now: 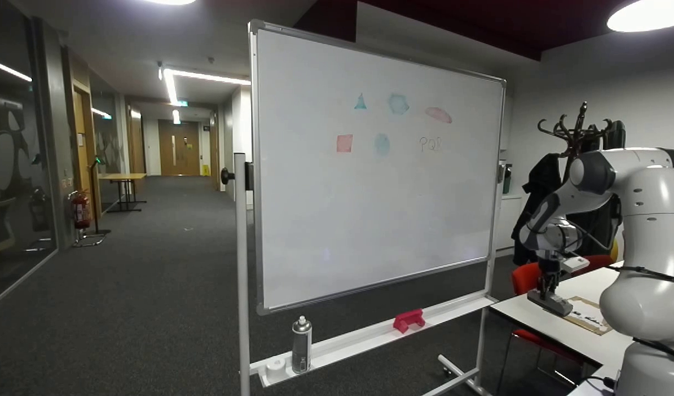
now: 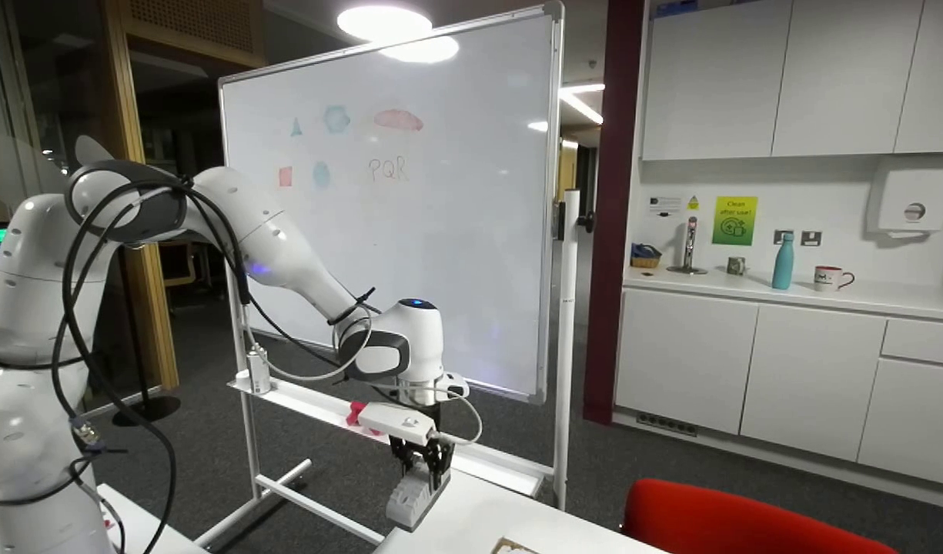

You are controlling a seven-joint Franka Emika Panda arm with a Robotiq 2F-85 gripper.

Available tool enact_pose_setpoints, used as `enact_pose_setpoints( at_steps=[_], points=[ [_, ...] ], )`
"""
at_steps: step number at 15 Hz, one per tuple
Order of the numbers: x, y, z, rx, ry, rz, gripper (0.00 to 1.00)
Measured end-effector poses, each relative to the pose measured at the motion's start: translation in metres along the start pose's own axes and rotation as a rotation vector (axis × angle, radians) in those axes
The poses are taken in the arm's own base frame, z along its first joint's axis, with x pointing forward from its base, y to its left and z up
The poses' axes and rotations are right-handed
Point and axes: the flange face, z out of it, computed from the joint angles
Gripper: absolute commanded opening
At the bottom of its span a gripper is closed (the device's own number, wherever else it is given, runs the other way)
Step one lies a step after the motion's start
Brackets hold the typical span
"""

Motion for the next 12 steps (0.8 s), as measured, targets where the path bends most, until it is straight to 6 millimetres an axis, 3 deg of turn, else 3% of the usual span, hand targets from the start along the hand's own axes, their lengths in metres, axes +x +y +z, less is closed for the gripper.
enact_pose_setpoints(
  at_steps=[6, 12],
  points=[
    [0.010, -0.006, 0.024, 0.037, -0.013, 0.013, 0.33],
    [0.023, 0.003, 0.042, -0.009, 0.007, 0.027, 0.33]
  ],
)
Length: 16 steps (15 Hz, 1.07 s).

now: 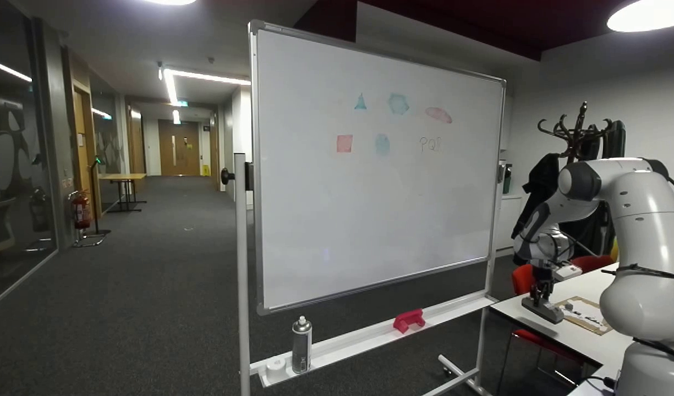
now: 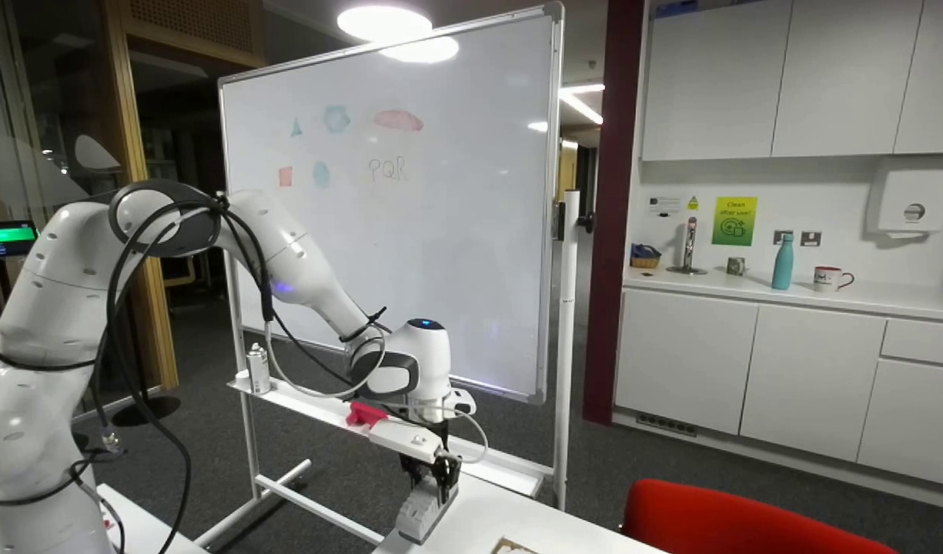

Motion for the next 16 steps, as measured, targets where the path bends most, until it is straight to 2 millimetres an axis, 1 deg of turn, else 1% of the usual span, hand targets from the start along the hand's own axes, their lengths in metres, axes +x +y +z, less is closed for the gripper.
enact_pose_setpoints(
  at_steps=[5, 8, 9, 12, 16],
  points=[
    [0.010, 0.004, 0.022, -0.036, 0.008, 0.007, 0.33],
    [0.014, 0.003, 0.030, -0.038, -0.002, 0.007, 0.33],
    [0.015, 0.002, 0.032, -0.038, -0.004, 0.005, 0.78],
    [0.017, 0.001, 0.034, -0.043, -0.010, -0.006, 0.99],
    [0.020, 0.003, 0.035, -0.050, -0.013, -0.015, 1.00]
  ],
)
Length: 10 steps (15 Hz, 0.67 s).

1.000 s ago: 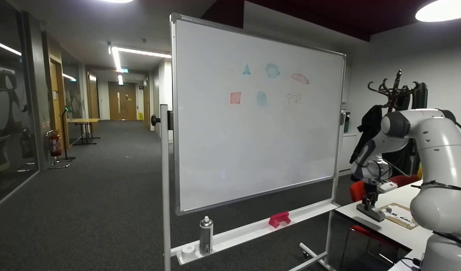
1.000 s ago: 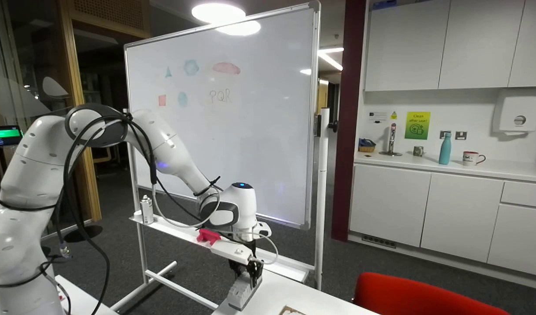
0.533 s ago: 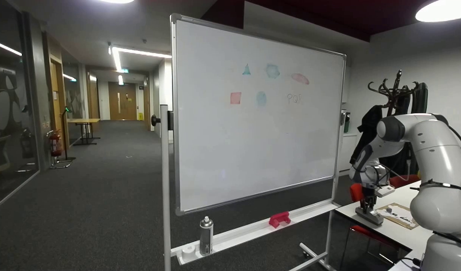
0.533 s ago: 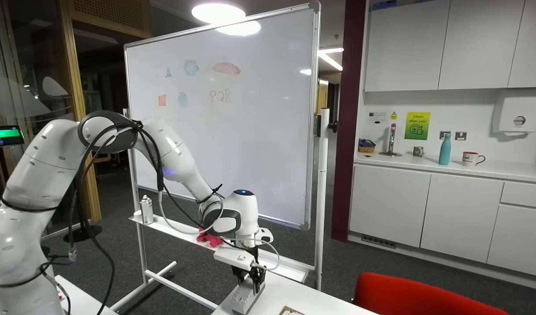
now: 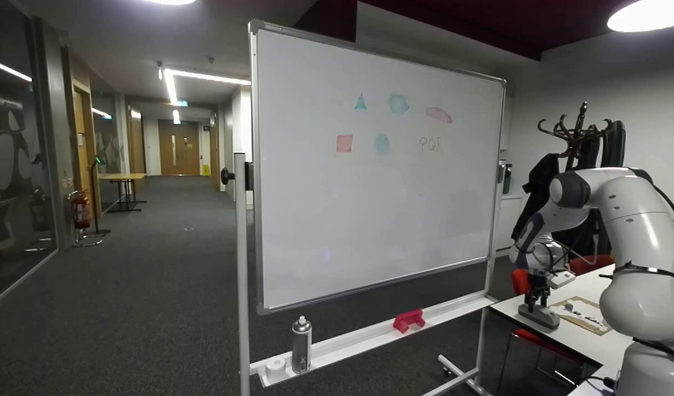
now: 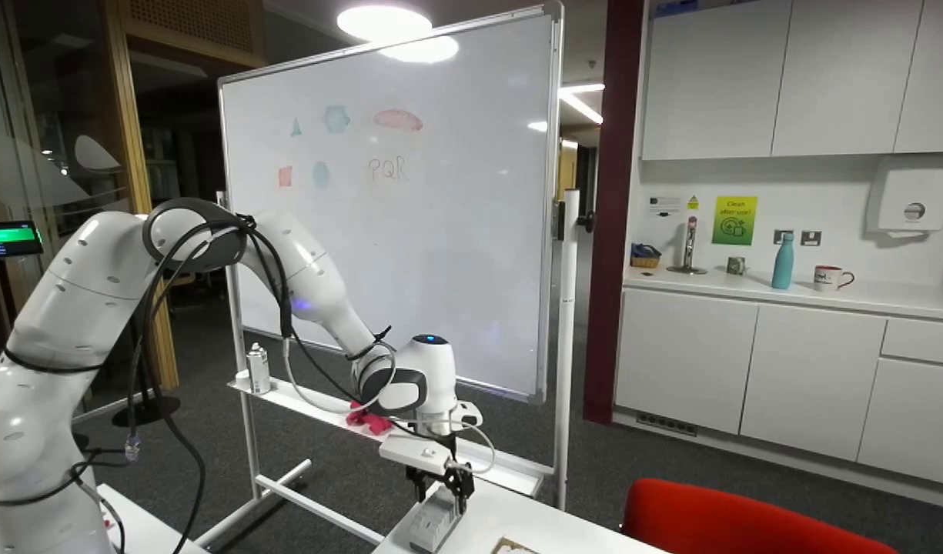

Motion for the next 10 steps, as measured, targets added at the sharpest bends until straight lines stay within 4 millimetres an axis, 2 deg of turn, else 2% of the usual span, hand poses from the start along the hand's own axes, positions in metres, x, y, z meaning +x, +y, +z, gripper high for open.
enact_pose_setpoints(
  at_steps=[5, 10],
  points=[
    [0.004, 0.003, -0.007, -0.039, 0.032, -0.004, 1.00],
    [0.009, 0.001, -0.044, -0.088, 0.098, 0.005, 1.00]
  ],
)
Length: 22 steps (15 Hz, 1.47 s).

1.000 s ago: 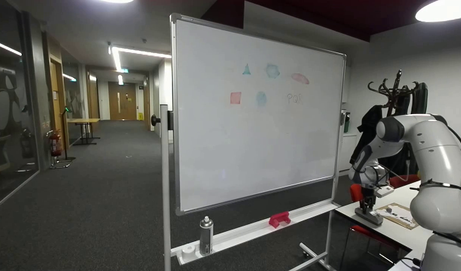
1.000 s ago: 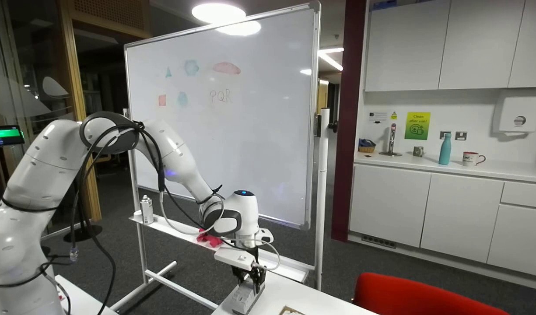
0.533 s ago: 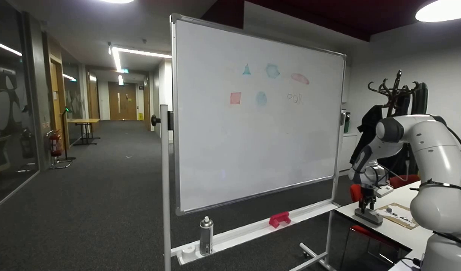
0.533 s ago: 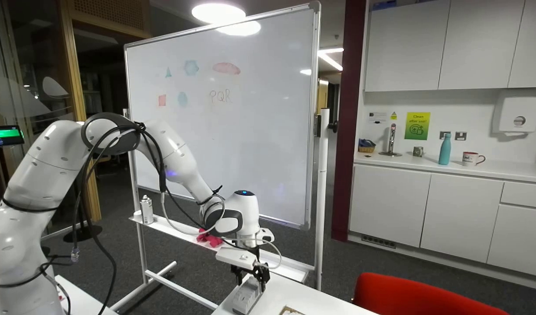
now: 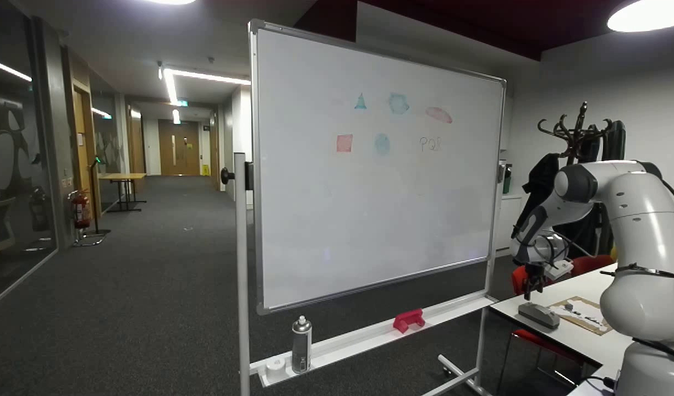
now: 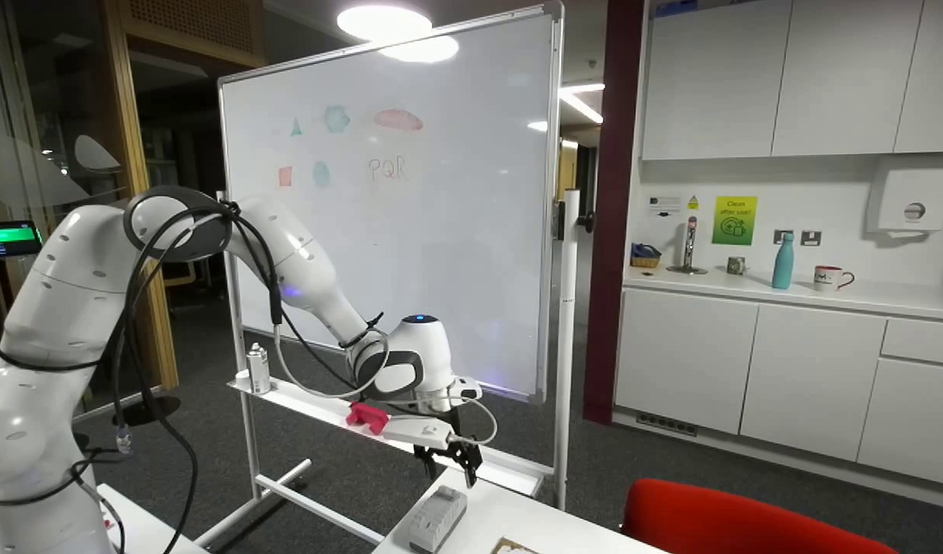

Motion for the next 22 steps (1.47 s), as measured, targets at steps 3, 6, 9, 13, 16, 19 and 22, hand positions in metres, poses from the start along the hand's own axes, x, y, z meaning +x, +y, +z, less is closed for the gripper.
enact_pose_setpoints(
  at_steps=[3, 6, 9, 13, 16, 19, 22],
  points=[
    [0.002, -0.008, -0.029, -0.007, 0.036, 0.004, 1.00],
    [0.003, -0.021, -0.056, -0.009, 0.069, 0.011, 1.00],
    [0.005, -0.038, -0.083, -0.014, 0.098, 0.019, 1.00],
    [0.012, -0.071, -0.113, -0.031, 0.110, 0.029, 1.00],
    [0.017, -0.096, -0.128, -0.035, 0.095, 0.043, 1.00],
    [0.020, -0.121, -0.136, -0.038, 0.074, 0.067, 1.00],
    [0.021, -0.132, -0.136, -0.037, 0.068, 0.075, 1.00]
  ],
)
